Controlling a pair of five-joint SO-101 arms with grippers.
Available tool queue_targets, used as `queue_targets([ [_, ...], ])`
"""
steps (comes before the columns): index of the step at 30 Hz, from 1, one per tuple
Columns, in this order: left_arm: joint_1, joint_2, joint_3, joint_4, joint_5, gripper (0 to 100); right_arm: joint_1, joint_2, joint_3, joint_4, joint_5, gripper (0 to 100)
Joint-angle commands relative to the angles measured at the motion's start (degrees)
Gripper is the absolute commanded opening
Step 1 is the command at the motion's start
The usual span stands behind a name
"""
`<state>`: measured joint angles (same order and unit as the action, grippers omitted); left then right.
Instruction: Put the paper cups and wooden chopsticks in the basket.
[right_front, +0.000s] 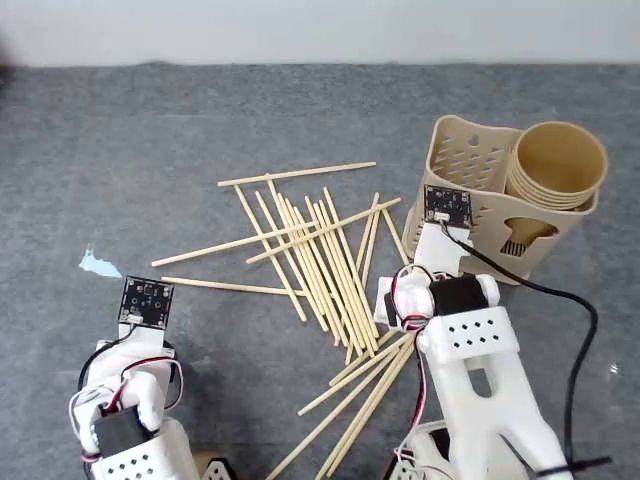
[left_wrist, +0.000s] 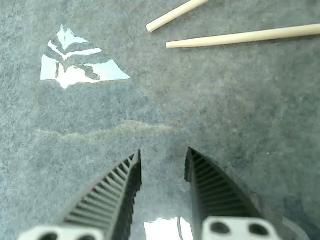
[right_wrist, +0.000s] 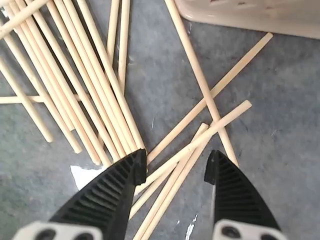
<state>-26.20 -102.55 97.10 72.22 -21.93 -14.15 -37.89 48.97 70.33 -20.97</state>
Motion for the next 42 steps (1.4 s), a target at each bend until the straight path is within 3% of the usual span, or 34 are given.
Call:
queue_targets([
  [1, -0.1, -0.4, -0.6, 0.4, 0.0, 14, 0.0, 4.0, -0.4, -1.2, -0.8, 20.8],
  [13, -0.1, -0.4, -0.6, 0.4, 0.0, 14, 0.4, 22.7, -8.4, -1.9, -6.3, 20.8],
  [22, -0.1, -0.4, -0.6, 0.4, 0.0, 14, 4.4, 31.5, -8.8, -11.0, -6.9, 17.6],
  [29, -0.1, -0.4, -0.6, 0.4, 0.0, 14, 4.3, 33.0, -9.0, -13.3, -6.9, 2.4],
  [42, -0.1, -0.4, -0.6, 0.4, 0.0, 14, 4.0, 31.1, -9.0, -11.8, -6.9, 1.0],
])
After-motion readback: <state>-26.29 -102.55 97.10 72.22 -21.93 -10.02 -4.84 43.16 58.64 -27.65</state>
